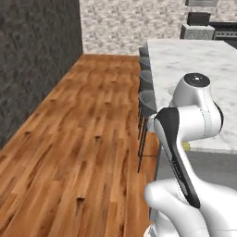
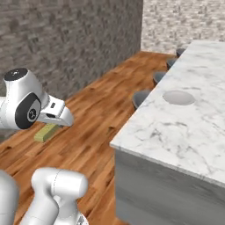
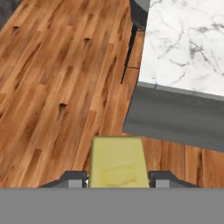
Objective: Retrieve the butter from the fridge and place it on a plate on the dining table. Then retrieve the butter knife by the fridge and place it near the plate.
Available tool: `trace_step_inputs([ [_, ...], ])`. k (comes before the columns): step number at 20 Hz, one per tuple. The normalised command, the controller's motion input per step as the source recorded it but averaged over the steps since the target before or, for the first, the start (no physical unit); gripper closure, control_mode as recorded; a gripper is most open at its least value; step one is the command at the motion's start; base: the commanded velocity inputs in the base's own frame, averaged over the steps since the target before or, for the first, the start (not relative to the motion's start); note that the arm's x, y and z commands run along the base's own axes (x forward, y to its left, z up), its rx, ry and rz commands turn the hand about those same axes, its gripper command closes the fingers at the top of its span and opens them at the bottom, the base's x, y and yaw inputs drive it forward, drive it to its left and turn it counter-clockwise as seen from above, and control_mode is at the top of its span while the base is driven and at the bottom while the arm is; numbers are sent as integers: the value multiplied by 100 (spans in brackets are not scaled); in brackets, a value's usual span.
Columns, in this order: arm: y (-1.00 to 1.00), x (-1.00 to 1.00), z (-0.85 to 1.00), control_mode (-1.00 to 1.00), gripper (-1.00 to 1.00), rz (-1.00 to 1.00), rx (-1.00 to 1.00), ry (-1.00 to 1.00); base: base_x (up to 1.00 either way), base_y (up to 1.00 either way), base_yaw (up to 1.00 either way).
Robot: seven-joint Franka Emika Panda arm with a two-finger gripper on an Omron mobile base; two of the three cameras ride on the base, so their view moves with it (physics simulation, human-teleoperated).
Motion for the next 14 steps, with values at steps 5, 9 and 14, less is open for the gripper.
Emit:
trace_step_inputs([
  [5, 0, 0, 0, 100, 100, 0, 0, 0, 42, 100, -41],
  [9, 0, 0, 0, 100, 100, 0, 0, 0, 41, 100, -48],
  [14, 0, 0, 0, 100, 100, 0, 0, 0, 59, 96, -61],
])
